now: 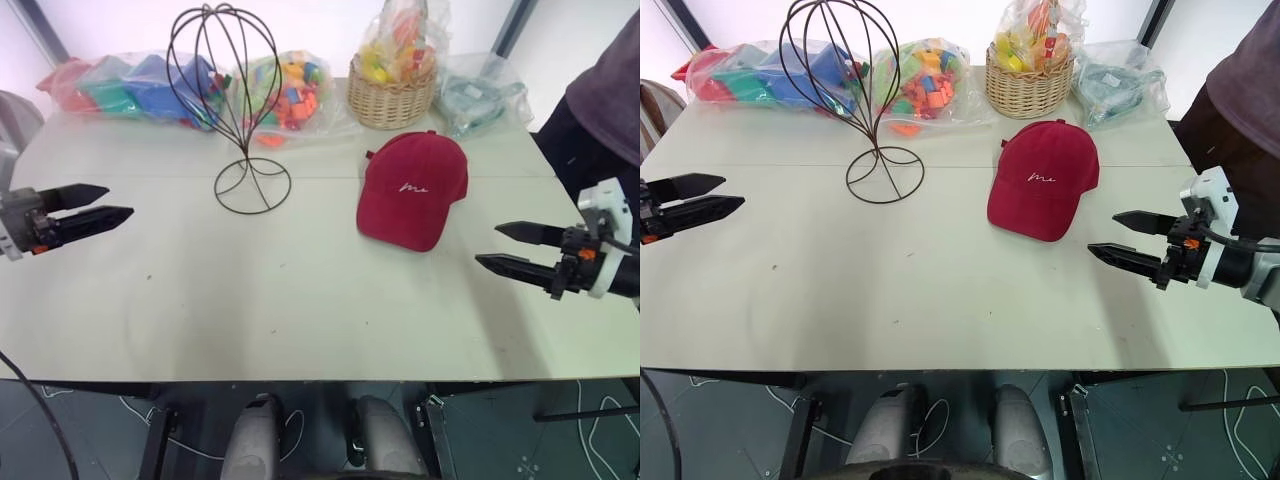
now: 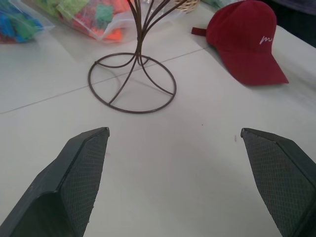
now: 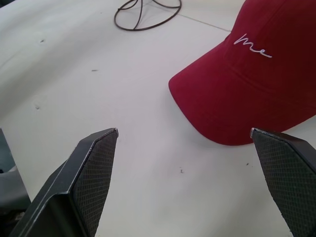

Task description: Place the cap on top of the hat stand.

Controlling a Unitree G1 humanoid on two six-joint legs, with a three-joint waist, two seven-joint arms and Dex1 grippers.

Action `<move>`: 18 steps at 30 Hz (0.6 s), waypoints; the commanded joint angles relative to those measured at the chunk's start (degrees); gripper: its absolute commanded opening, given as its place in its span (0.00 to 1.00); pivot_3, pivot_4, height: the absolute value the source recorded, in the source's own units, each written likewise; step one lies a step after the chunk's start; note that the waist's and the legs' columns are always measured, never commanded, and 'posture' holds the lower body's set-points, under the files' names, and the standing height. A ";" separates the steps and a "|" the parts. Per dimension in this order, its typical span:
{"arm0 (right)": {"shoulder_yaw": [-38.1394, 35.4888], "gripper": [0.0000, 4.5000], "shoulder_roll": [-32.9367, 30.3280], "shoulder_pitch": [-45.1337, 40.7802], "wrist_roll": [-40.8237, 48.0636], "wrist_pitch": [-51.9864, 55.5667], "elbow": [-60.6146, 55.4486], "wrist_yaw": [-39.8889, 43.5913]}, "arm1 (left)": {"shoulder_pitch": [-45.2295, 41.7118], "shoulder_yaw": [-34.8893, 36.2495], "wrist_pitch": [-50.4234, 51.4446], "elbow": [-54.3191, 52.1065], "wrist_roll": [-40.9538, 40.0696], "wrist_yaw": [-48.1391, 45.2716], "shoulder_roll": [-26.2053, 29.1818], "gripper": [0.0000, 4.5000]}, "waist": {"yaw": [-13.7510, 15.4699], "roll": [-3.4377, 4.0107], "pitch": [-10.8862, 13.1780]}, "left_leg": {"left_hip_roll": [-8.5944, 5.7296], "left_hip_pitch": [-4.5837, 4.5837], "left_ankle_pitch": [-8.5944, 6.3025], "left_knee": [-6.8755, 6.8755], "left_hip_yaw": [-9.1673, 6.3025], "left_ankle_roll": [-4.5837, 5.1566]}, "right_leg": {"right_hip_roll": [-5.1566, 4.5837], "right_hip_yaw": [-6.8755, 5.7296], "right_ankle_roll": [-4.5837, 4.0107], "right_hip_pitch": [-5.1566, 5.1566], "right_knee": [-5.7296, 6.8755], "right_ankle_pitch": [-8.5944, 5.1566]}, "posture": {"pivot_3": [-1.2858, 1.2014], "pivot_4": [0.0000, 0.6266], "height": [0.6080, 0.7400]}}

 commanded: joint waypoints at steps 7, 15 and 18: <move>1.10 0.98 -0.44 -4.12 -1.51 -2.52 2.23 0.34 | -0.68 1.74 -0.67 -0.89 -0.67 -0.20 1.05 1.00 | 0.04 0.00 0.00 | 0.00 0.00 0.00 0.00 0.00 0.00 | 0.00 0.00 0.00 0.00 0.00 0.00 | 0.52 0.24 1.00; 3.90 0.98 0.08 -6.51 -5.83 -6.73 2.12 -1.66 | -7.68 -2.37 2.02 -1.67 -3.47 -3.51 0.36 1.00 | 0.04 0.00 0.00 | 0.00 -0.01 0.00 0.01 0.01 0.00 | 0.00 0.00 0.00 0.00 0.00 0.00 | 0.52 0.24 1.00; 7.11 0.98 -0.22 -7.25 -9.55 -10.22 0.40 -2.31 | -11.88 -5.72 4.69 -5.89 -5.91 -4.89 -0.47 1.00 | 0.12 0.00 0.00 | -0.01 -0.02 0.00 0.03 0.00 0.00 | 0.00 0.00 0.00 0.00 0.00 0.00 | 0.52 0.24 1.00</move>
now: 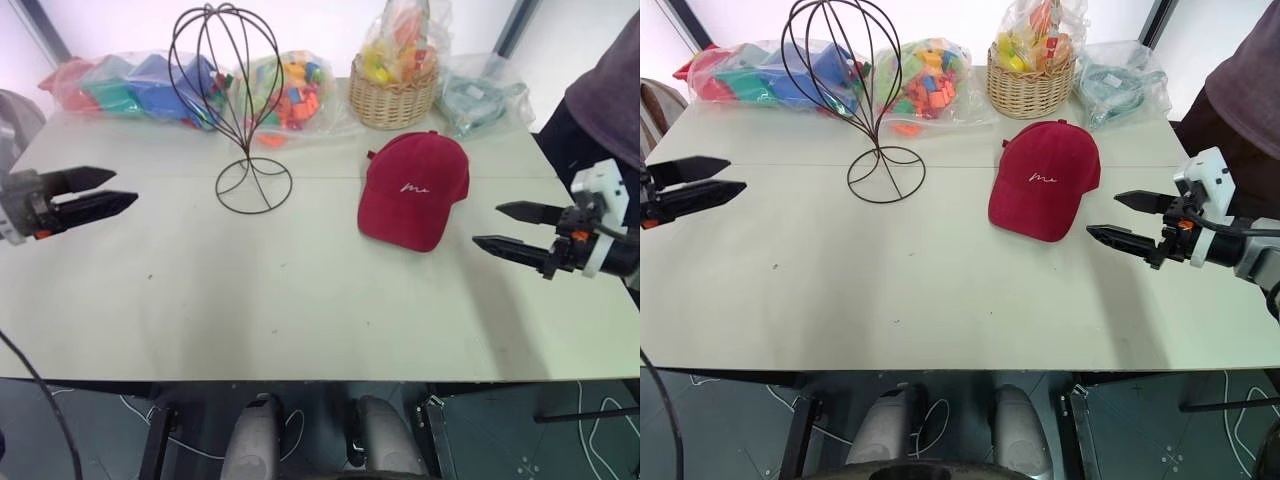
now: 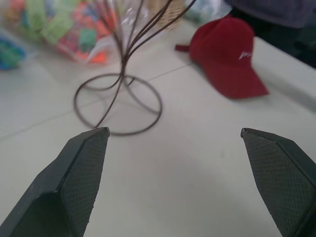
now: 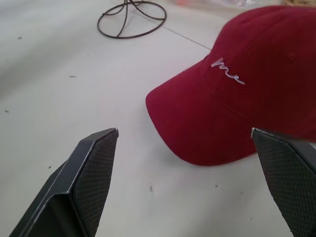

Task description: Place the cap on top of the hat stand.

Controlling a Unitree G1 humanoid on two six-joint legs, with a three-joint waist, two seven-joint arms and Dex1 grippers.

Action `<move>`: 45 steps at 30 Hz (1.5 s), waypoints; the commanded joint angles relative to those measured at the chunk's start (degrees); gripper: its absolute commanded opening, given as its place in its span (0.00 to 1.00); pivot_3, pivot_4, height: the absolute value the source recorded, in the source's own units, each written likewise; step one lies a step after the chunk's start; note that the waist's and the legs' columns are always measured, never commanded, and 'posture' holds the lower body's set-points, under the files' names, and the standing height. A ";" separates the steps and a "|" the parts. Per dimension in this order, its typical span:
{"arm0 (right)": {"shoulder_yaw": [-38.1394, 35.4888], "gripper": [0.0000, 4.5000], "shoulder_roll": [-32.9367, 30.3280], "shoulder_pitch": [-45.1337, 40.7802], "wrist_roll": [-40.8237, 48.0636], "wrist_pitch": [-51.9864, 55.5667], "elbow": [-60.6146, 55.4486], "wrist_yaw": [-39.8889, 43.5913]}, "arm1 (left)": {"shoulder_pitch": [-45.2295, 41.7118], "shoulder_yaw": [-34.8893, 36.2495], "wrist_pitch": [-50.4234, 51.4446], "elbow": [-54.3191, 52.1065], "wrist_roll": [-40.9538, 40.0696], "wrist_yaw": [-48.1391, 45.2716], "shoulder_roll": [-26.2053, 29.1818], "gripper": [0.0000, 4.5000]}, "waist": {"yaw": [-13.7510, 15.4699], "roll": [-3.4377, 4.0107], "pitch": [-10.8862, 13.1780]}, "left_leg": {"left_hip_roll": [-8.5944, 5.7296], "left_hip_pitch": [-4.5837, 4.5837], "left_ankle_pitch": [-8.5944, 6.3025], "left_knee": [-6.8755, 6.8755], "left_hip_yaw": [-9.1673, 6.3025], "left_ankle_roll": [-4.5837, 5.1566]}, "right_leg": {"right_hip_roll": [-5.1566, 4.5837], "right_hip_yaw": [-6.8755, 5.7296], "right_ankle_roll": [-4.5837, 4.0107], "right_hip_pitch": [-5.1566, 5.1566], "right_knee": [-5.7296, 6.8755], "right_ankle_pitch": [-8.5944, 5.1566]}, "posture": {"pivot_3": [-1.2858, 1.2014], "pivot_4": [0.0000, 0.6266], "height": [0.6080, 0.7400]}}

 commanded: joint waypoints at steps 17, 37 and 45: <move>21.22 0.98 3.46 2.29 -51.66 -61.74 2.59 -22.03 | -8.89 -9.06 1.05 -5.66 -1.94 -3.18 -2.09 1.00 | -0.13 0.00 0.00 | -0.01 -0.01 0.01 0.06 0.00 -0.01 | 0.02 0.02 0.01 -0.02 0.04 -0.01 | 0.52 0.24 1.00; 33.27 0.98 13.53 -10.72 -82.23 -71.41 28.52 -53.58 | -6.11 -6.17 3.29 -8.63 -3.86 -0.01 -2.57 1.00 | -1.03 -0.04 -0.03 | 0.00 0.10 0.06 0.07 -0.01 -0.10 | 0.03 0.05 -0.01 0.04 0.09 0.00 | 0.52 0.24 1.00; 41.34 0.80 14.29 -18.07 -92.18 -74.32 39.67 -69.86 | -6.36 -6.29 3.44 -8.72 -4.61 1.30 -3.17 1.00 | -1.85 -0.05 -0.03 | 0.00 0.32 0.06 0.06 -0.04 -0.10 | 0.03 0.07 -0.02 0.22 0.14 0.00 | 0.52 0.24 1.00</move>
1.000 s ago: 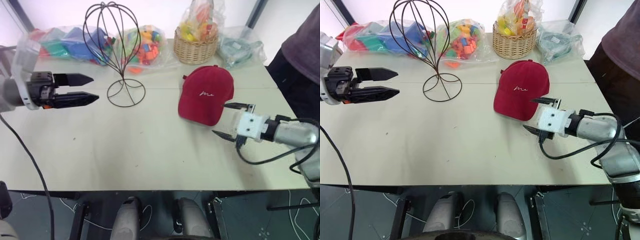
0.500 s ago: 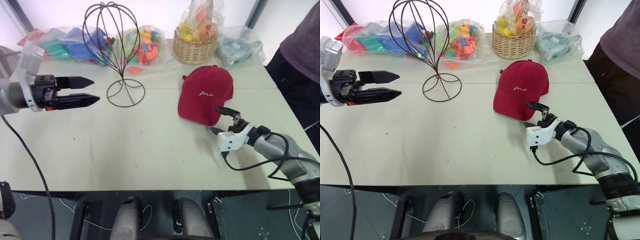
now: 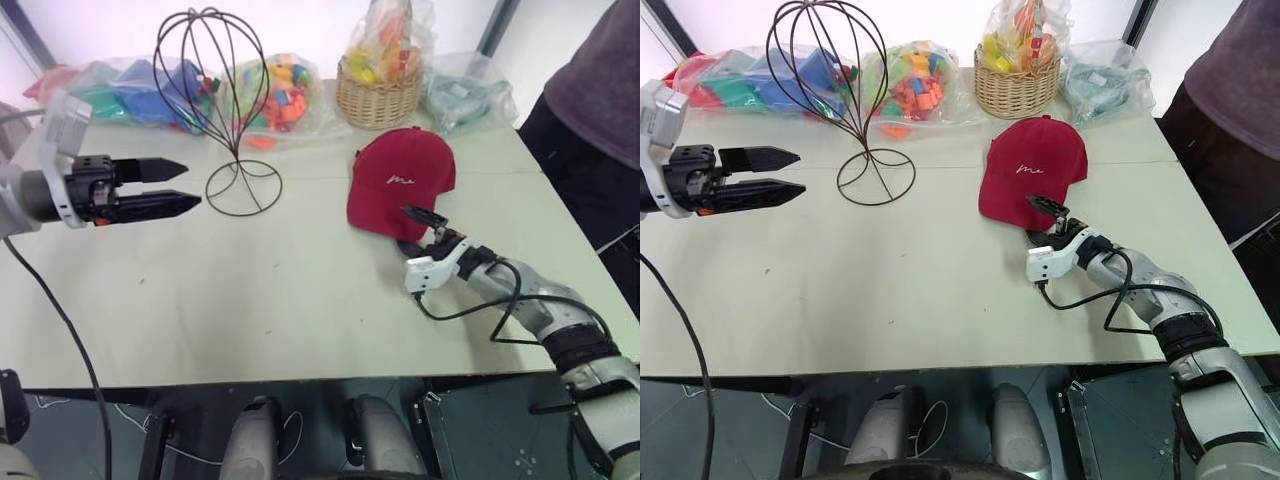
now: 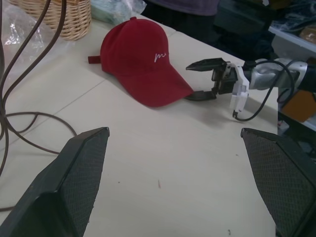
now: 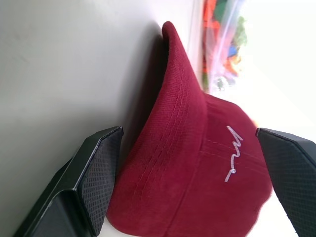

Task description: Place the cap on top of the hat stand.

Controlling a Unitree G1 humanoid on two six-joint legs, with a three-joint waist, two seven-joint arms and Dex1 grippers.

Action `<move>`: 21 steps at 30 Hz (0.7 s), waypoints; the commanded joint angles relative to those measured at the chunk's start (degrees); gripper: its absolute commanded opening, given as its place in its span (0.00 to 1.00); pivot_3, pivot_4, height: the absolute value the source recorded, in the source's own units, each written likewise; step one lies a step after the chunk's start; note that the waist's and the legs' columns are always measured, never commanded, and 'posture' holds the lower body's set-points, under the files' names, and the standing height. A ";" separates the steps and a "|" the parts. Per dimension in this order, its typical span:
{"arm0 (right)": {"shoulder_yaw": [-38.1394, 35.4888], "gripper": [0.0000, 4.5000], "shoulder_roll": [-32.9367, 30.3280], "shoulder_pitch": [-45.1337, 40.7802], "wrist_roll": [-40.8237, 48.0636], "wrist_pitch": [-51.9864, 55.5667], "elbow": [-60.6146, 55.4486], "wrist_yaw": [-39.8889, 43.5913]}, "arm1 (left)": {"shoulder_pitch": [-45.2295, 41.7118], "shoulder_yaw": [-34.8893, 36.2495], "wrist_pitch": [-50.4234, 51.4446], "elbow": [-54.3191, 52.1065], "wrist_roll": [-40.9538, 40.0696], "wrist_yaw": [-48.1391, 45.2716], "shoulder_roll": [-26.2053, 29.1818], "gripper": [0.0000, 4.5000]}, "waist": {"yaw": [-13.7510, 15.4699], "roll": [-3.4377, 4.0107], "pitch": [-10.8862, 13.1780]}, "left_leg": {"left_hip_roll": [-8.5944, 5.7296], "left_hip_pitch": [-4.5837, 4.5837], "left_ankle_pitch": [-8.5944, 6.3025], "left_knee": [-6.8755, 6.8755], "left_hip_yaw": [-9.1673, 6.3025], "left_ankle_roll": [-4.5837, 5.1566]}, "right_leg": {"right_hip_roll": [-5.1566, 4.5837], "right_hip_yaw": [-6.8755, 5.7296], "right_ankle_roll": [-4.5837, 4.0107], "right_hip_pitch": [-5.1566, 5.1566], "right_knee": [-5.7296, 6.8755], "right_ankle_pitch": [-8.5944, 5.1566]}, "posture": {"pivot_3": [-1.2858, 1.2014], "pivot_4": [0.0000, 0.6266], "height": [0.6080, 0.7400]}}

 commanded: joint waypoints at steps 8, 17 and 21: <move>7.60 0.01 3.62 -6.28 -6.65 -1.94 10.26 -12.96 | -0.27 2.88 -0.25 -1.54 -1.60 1.99 -0.42 1.00 | -0.65 -0.26 -0.15 | 0.02 0.19 0.00 -0.05 0.00 0.00 | 0.04 0.05 -0.01 0.13 0.00 0.00 | 0.52 0.24 1.00; 5.69 0.01 6.18 -7.38 -2.03 0.79 10.89 -13.69 | 0.63 4.91 -0.22 -1.57 -1.70 2.58 0.78 1.00 | -1.42 -0.29 -0.17 | 0.04 0.68 -0.01 -0.16 -0.01 0.01 | 0.05 0.08 -0.03 0.59 -0.01 -0.01 | 0.52 0.24 1.00; -1.25 0.01 6.33 -5.95 4.02 7.87 1.01 -10.60 | 0.68 6.81 -0.56 -0.22 -1.05 2.44 3.14 1.00 | -1.22 -0.24 -0.12 | 0.04 0.62 -0.01 -0.18 0.00 0.01 | 0.05 0.09 -0.03 0.53 -0.01 -0.01 | 0.52 0.24 1.00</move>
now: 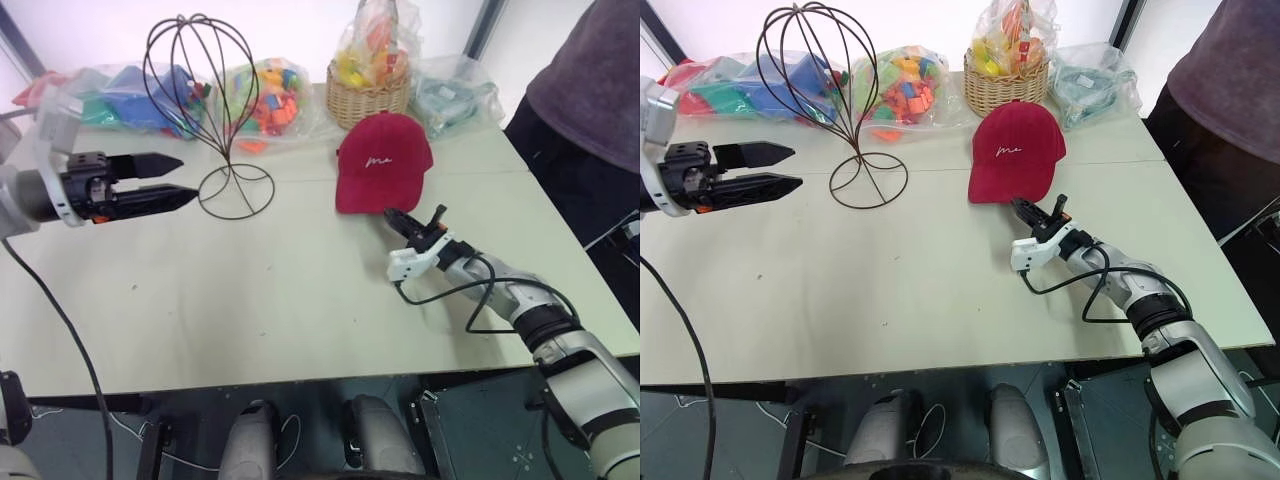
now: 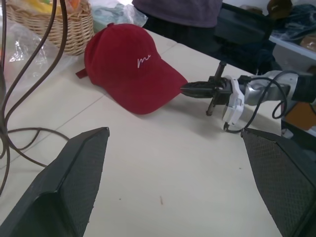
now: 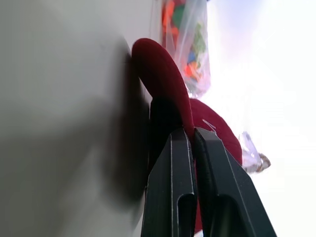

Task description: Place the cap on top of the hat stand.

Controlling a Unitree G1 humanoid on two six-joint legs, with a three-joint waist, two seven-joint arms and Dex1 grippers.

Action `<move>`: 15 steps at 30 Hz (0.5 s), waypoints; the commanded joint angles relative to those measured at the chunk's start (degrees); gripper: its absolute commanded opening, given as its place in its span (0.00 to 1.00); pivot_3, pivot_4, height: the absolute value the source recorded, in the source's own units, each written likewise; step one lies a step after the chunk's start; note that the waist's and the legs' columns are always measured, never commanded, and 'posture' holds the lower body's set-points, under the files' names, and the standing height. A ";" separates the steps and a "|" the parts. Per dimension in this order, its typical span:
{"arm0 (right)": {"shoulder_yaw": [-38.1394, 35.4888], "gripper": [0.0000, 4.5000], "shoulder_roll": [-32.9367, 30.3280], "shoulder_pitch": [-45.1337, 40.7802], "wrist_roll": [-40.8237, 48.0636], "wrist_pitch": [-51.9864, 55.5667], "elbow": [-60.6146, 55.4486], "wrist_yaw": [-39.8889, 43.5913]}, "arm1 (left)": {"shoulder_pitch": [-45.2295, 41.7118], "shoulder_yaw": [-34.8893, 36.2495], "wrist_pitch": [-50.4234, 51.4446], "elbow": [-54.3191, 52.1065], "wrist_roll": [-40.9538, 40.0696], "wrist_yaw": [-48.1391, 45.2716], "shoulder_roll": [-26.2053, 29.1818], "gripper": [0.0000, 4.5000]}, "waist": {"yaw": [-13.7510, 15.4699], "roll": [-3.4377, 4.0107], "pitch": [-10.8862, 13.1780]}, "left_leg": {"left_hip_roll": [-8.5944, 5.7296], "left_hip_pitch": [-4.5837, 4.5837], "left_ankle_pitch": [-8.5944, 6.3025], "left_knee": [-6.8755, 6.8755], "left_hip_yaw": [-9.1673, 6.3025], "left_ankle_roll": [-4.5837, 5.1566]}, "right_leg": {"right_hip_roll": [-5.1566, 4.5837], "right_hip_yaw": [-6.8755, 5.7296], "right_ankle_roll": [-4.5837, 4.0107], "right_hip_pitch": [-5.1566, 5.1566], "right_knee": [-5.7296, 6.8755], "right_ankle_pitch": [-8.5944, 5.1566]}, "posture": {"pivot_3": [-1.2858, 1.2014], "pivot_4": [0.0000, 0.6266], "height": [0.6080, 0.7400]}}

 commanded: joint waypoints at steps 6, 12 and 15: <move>-15.09 0.01 0.15 -0.53 7.35 18.12 -30.22 9.84 | -0.77 6.67 -1.17 3.83 0.61 -0.80 6.75 1.00 | 0.93 0.09 0.07 | -0.03 -0.39 0.00 0.01 0.03 0.00 | -0.04 0.02 0.01 -0.40 0.01 0.00 | 0.52 0.24 1.00; -16.39 0.01 3.54 -7.82 7.73 23.84 -43.18 17.11 | -4.07 5.69 -4.68 11.00 2.94 -2.30 8.80 1.00 | 1.52 0.09 0.08 | -0.03 -0.57 0.00 0.03 0.05 0.01 | -0.03 -0.02 0.01 -0.55 -0.01 0.01 | 0.52 0.24 1.00; -16.00 0.01 6.06 -12.25 8.51 24.56 -44.11 18.61 | -5.52 4.64 -7.01 14.55 4.87 -3.56 9.31 1.00 | 1.50 0.09 0.07 | -0.03 -0.62 -0.01 0.04 0.05 0.01 | -0.04 -0.04 0.01 -0.58 -0.01 0.01 | 0.52 0.24 1.00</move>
